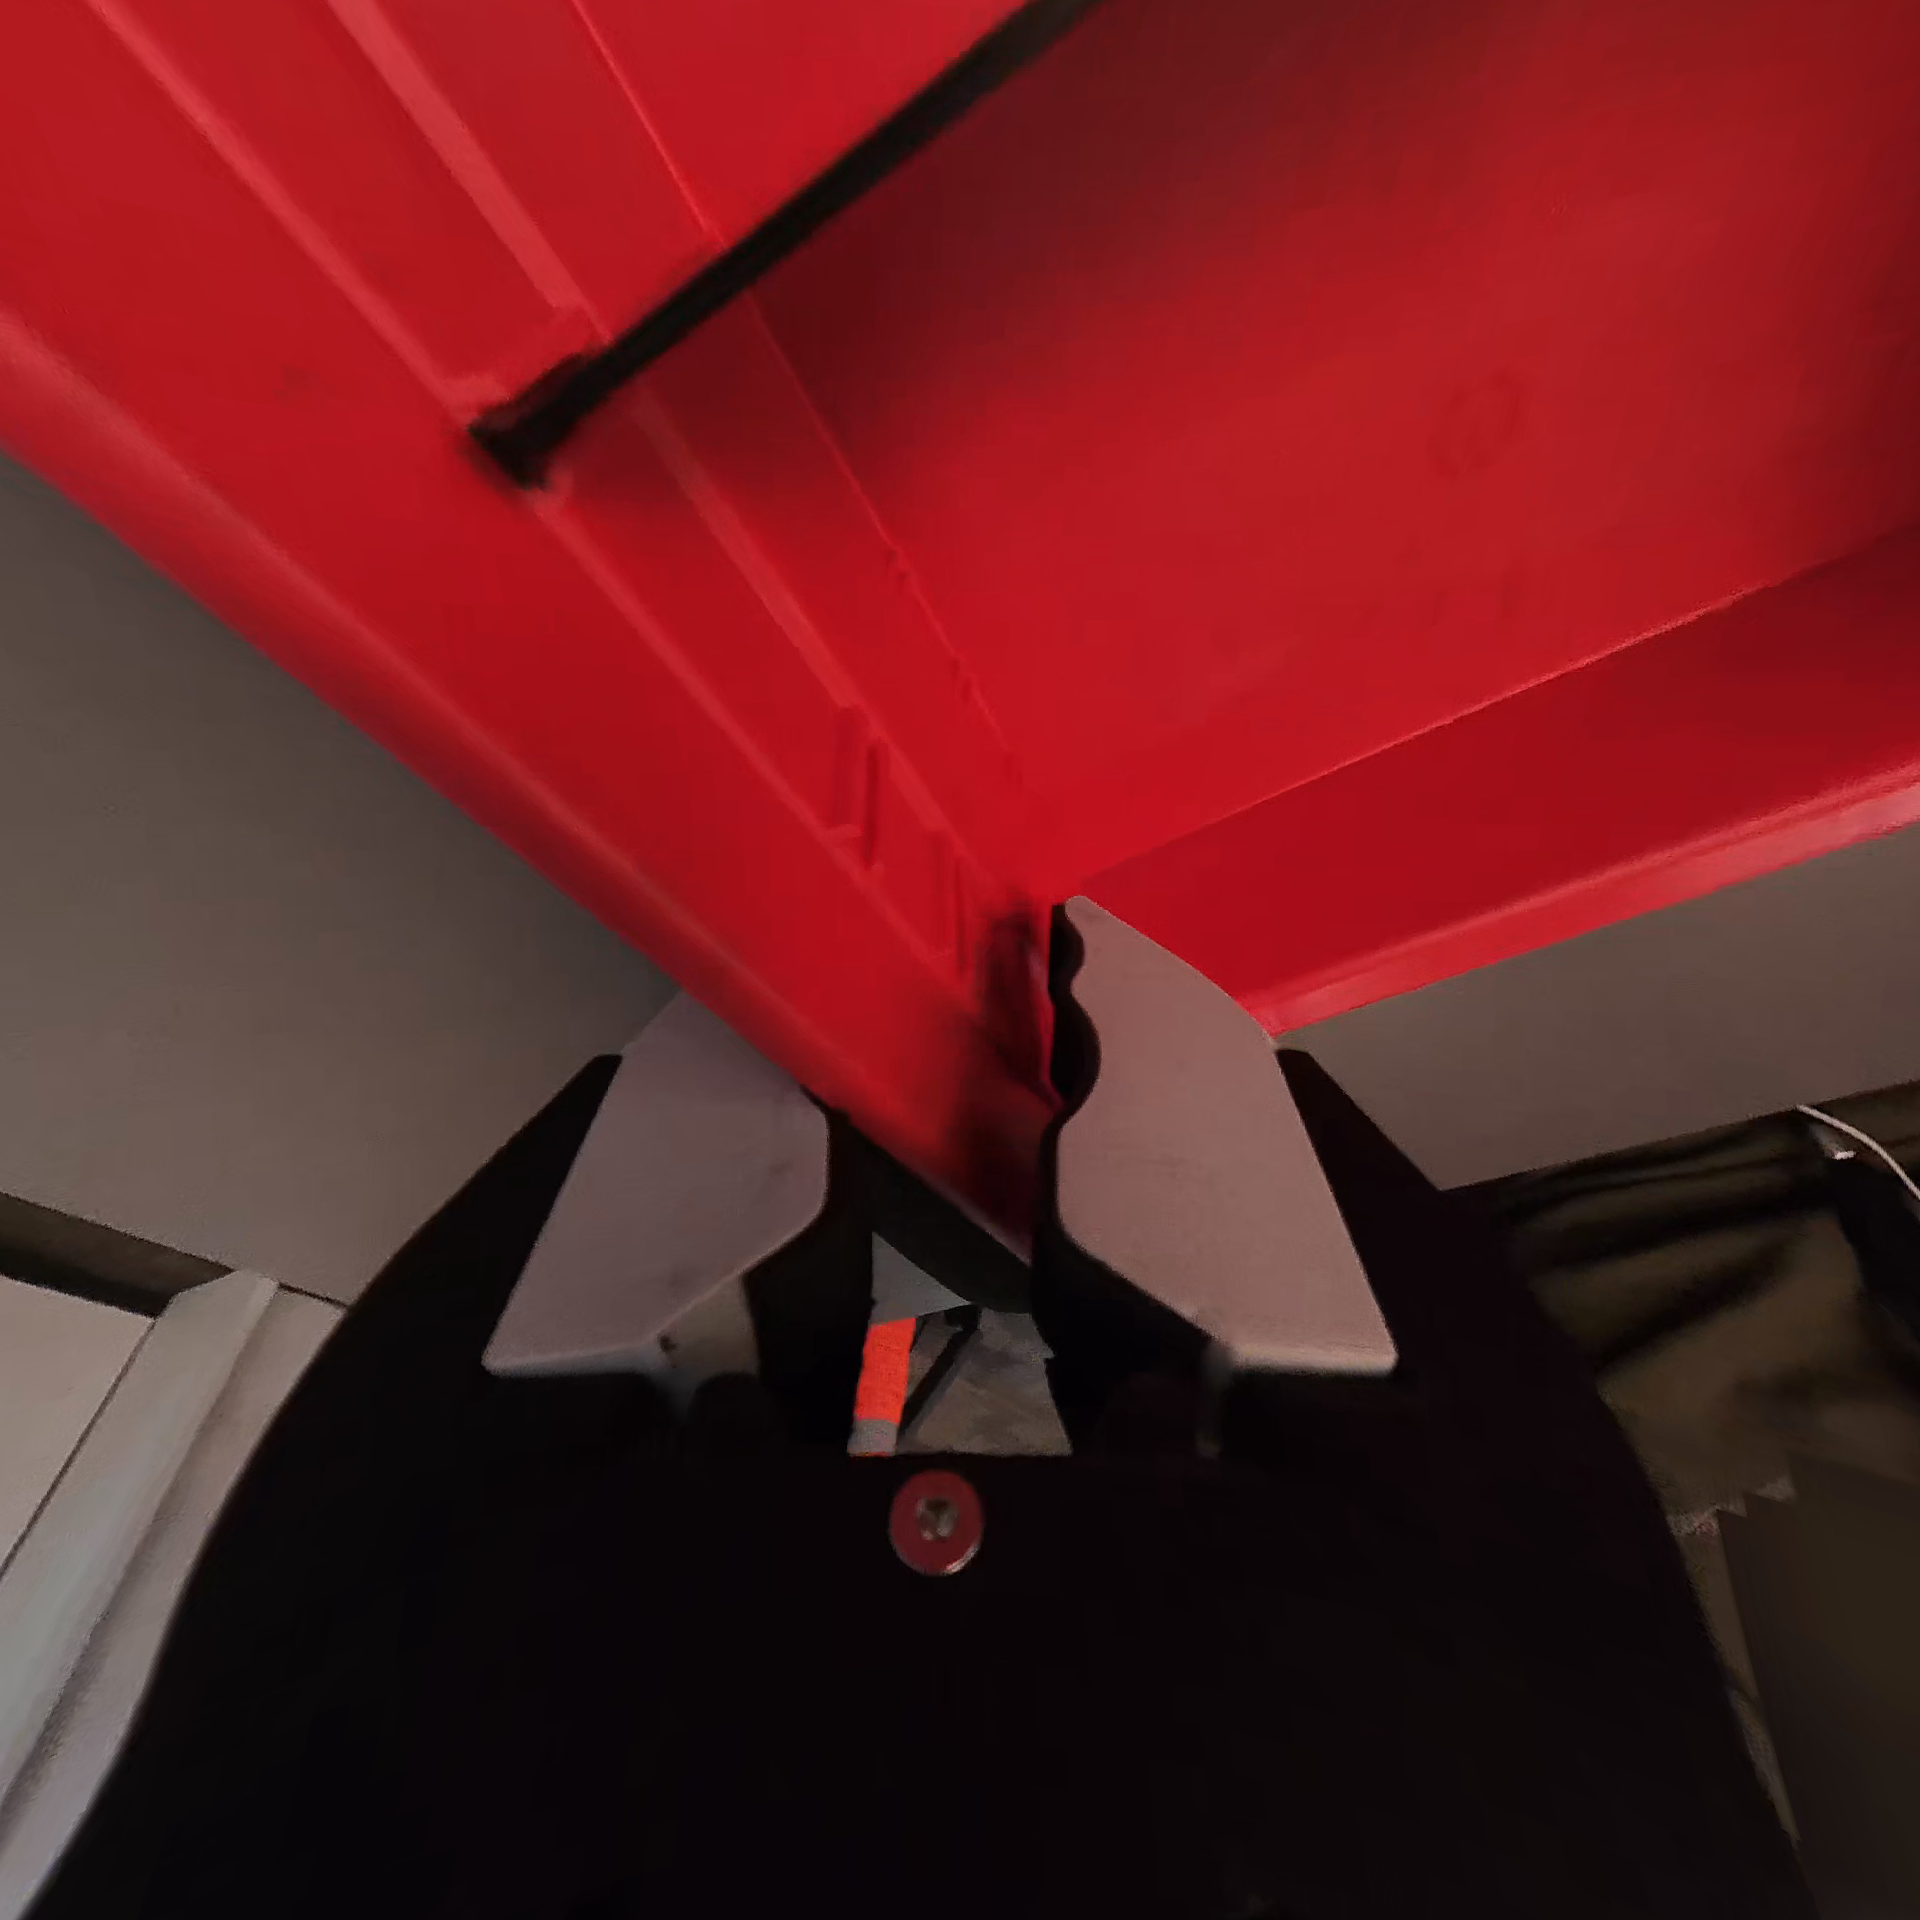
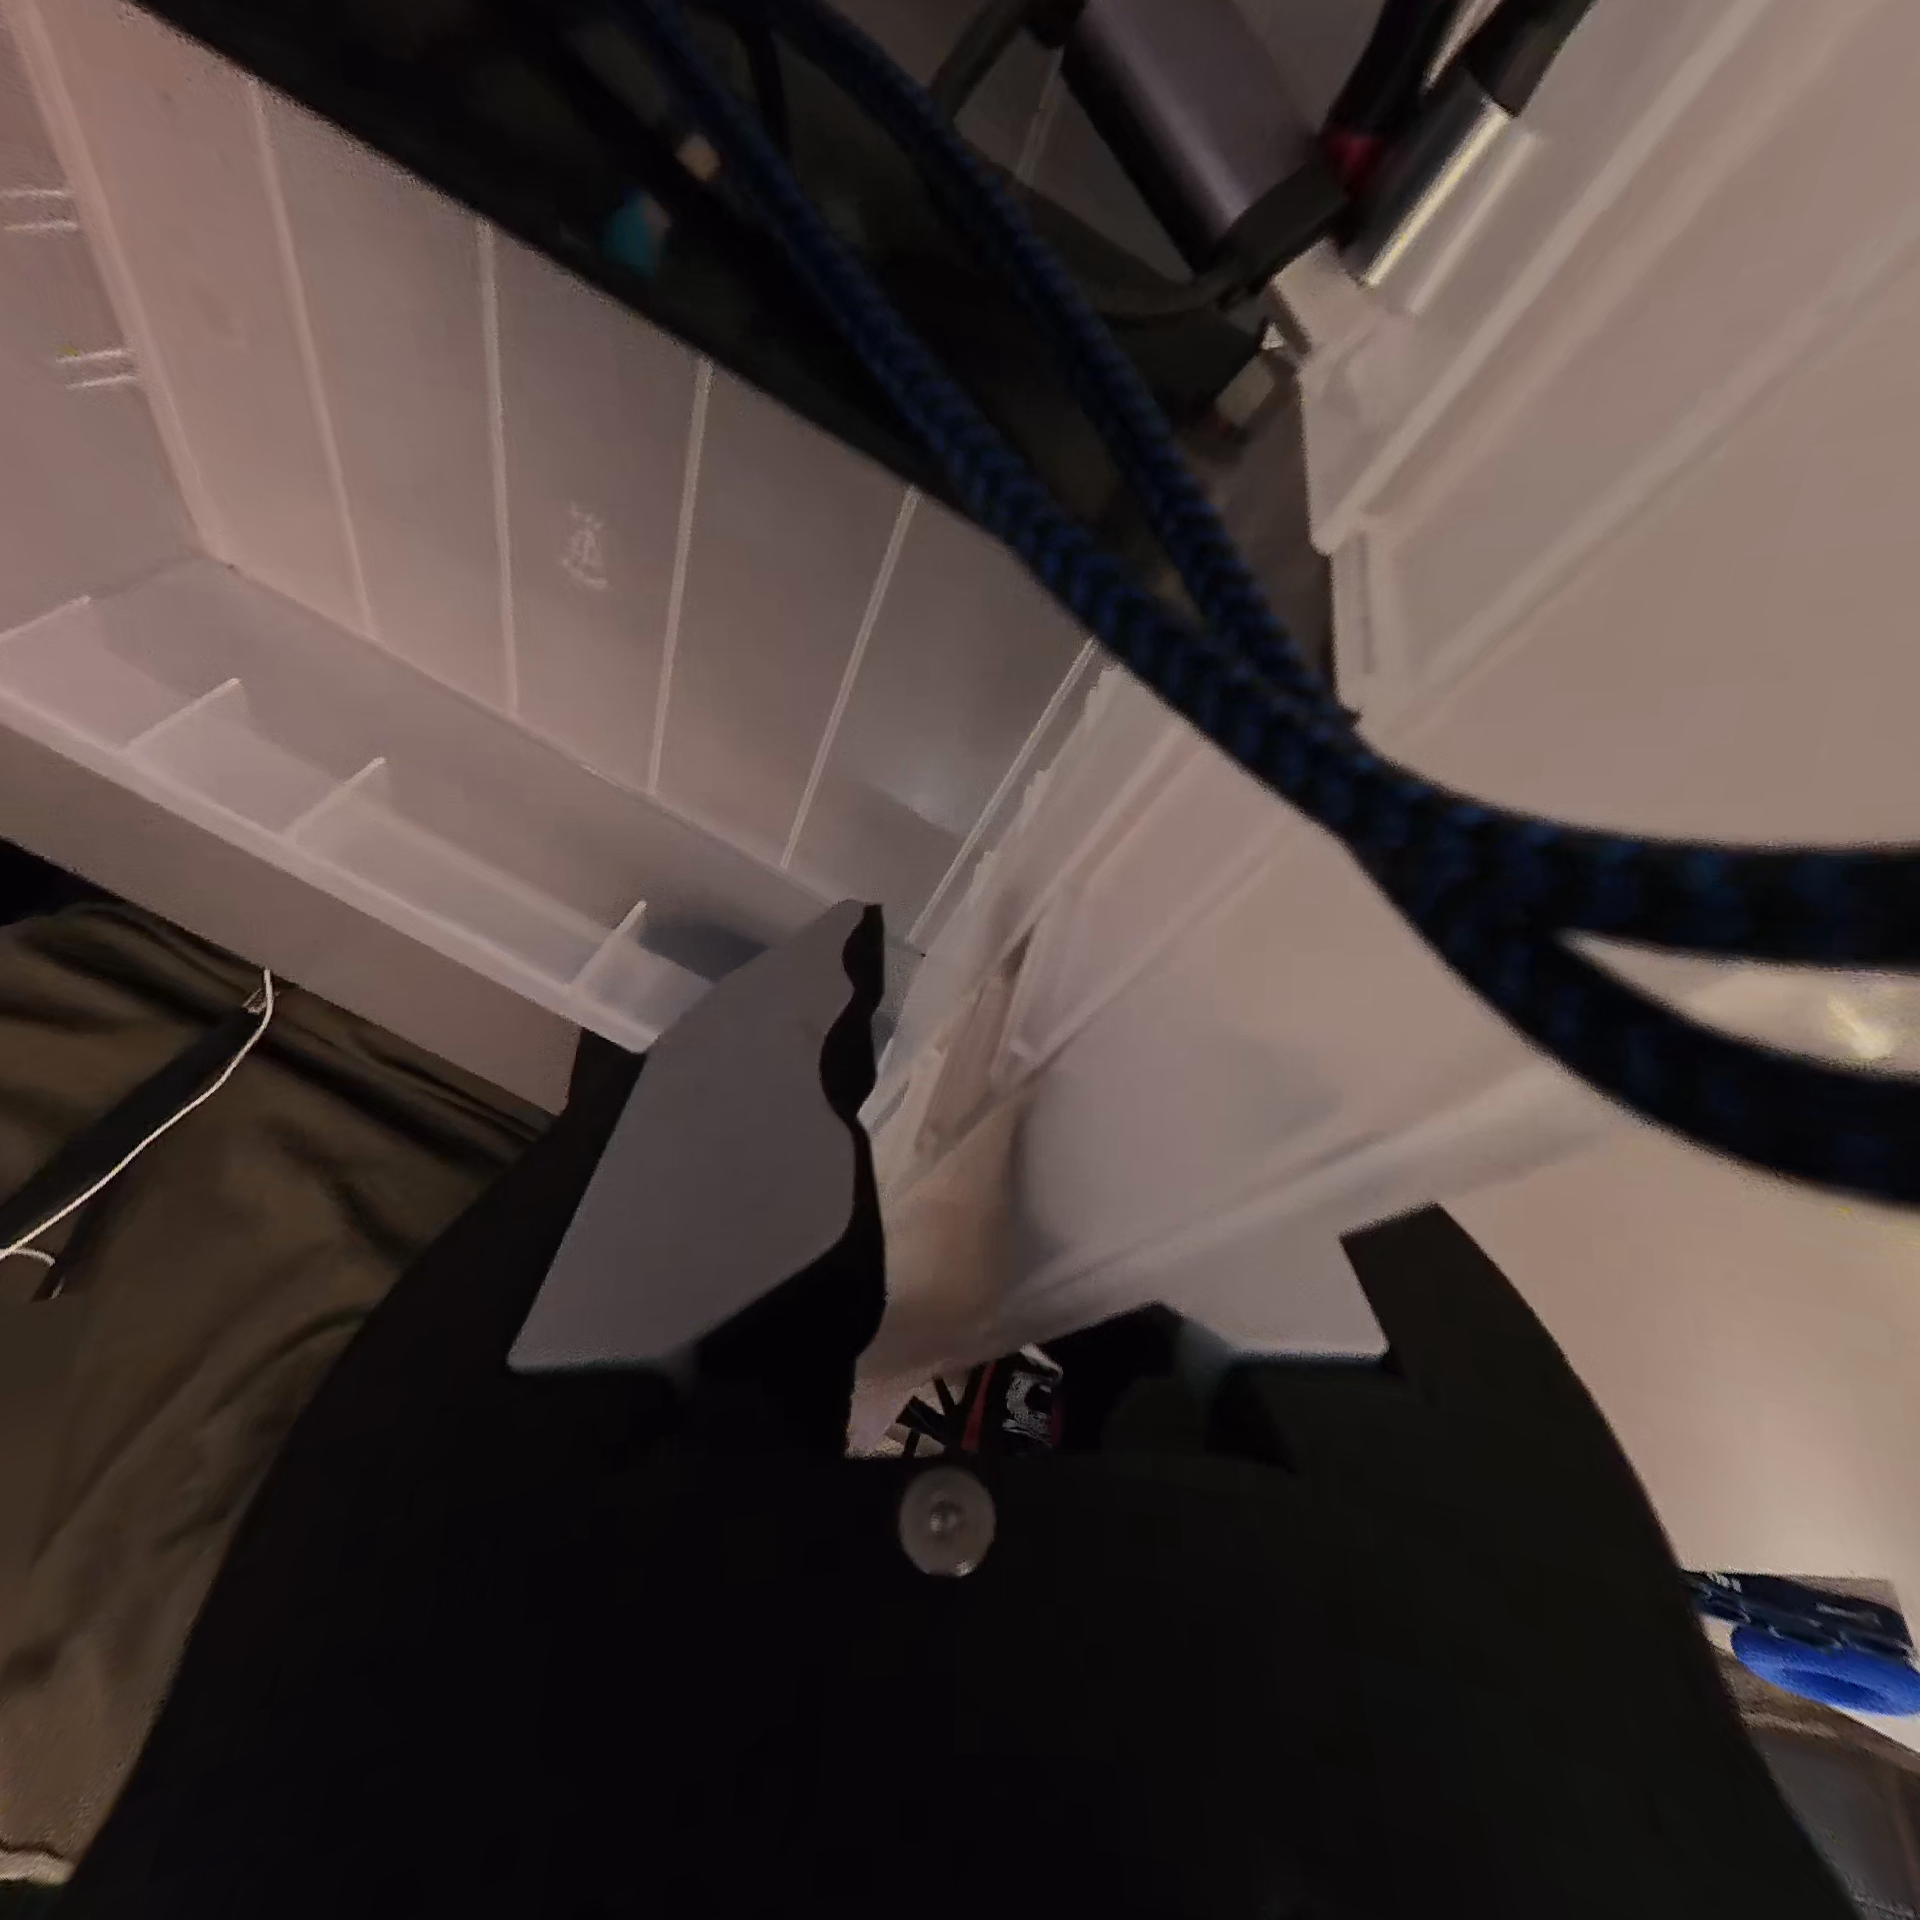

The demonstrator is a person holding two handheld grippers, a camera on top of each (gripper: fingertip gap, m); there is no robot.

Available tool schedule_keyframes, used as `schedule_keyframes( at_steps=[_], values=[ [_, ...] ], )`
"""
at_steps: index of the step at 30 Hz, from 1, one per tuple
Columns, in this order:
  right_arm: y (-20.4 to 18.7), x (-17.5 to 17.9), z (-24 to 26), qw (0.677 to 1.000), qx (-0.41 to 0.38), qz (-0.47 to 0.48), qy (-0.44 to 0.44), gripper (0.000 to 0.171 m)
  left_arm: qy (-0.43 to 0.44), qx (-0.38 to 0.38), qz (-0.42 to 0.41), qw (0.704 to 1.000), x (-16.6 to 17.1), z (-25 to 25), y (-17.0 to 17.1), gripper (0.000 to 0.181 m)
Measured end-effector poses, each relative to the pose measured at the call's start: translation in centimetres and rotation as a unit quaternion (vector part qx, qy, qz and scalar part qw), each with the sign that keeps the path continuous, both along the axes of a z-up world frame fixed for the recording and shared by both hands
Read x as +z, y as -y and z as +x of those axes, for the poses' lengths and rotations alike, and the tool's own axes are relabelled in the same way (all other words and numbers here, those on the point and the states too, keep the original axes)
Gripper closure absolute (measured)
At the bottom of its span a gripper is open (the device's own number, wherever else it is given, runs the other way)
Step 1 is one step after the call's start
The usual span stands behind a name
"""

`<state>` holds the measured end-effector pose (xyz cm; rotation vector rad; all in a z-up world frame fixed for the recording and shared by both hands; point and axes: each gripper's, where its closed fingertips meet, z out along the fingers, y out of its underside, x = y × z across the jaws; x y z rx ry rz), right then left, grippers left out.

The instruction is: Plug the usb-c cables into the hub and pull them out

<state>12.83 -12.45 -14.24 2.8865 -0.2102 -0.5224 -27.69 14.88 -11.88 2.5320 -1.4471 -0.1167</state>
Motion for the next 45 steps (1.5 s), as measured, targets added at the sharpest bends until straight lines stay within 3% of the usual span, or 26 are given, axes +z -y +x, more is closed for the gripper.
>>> schedule_keyframes(
  at_steps=[1, 7, 12, 15, 16, 18, 21, 22, 23, 25, 28, 32, 35, 39, 41, 45],
  values=[
    [-0.1, 0.2, 0.0, 1.000, -0.005, 0.006, -0.004, 0.146, 0.009, -0.006, -0.007, 1.000, 0.1, 0.1, 0.3, 0.147],
    [-0.8, 3.9, 1.5, 0.992, -0.078, 0.098, 0.009, 0.144, 0.066, -0.021, -0.023, 0.997, 2.0, -0.4, 1.2, 0.155],
    [-2.3, 12.8, 1.7, 0.946, -0.088, 0.290, 0.118, 0.143, 0.143, -0.013, 0.028, 0.989, 5.6, -1.0, 1.0, 0.152],
    [-4.5, 19.5, -0.7, 0.879, -0.049, 0.442, 0.175, 0.143, 0.187, -0.021, 0.091, 0.978, 8.3, -1.3, 0.5, 0.156],
    [-5.5, 21.8, -2.1, 0.848, -0.023, 0.497, 0.185, 0.142, 0.206, -0.025, 0.112, 0.972, 9.3, -1.2, 0.3, 0.156],
    [-7.9, 26.1, -7.0, 0.766, 0.051, 0.620, 0.164, 0.124, 0.252, -0.031, 0.162, 0.954, 11.7, -0.9, -0.2, 0.158],
    [-10.0, 28.1, -15.2, 0.633, 0.133, 0.753, 0.120, 0.114, 0.338, -0.025, 0.225, 0.913, 15.8, -0.2, -0.7, 0.162],
    [-11.1, 27.5, -17.6, 0.615, 0.151, 0.767, 0.103, 0.112, 0.366, -0.021, 0.243, 0.898, 17.2, -0.1, -0.8, 0.162],
    [-12.6, 25.9, -19.6, 0.635, 0.160, 0.751, 0.081, 0.109, 0.392, -0.018, 0.258, 0.883, 18.4, -0.1, -0.8, 0.163],
    [-16.1, 20.8, -22.0, 0.718, 0.170, 0.674, 0.046, 0.092, 0.436, -0.014, 0.274, 0.857, 20.3, -0.2, -0.7, 0.162],
    [-20.2, 12.7, -20.5, 0.835, 0.175, 0.514, 0.090, 0.091, 0.468, -0.005, 0.285, 0.836, 21.6, -0.6, -0.8, 0.157],
    [-21.7, 7.2, -19.4, 0.929, 0.099, 0.353, 0.040, 0.092, 0.464, 0.017, 0.286, 0.838, 21.4, -1.3, -1.5, 0.154],
    [-22.4, 5.5, -20.2, 0.959, 0.027, 0.283, -0.013, 0.098, 0.459, 0.027, 0.289, 0.840, 21.3, -1.6, -1.9, 0.153],
    [-22.3, 2.5, -20.9, 0.983, -0.009, 0.183, -0.028, 0.107, 0.458, 0.027, 0.281, 0.843, 21.1, -1.4, -2.0, 0.153],
    [-22.0, 1.7, -22.3, 0.987, -0.039, 0.137, -0.073, 0.130, 0.458, 0.024, 0.276, 0.845, 21.0, -1.2, -1.9, 0.153],
    [-21.9, 0.9, -21.7, 0.993, -0.017, 0.112, -0.025, 0.145, 0.487, 0.021, 0.269, 0.831, 21.9, -0.7, -1.4, 0.154]
  ],
)
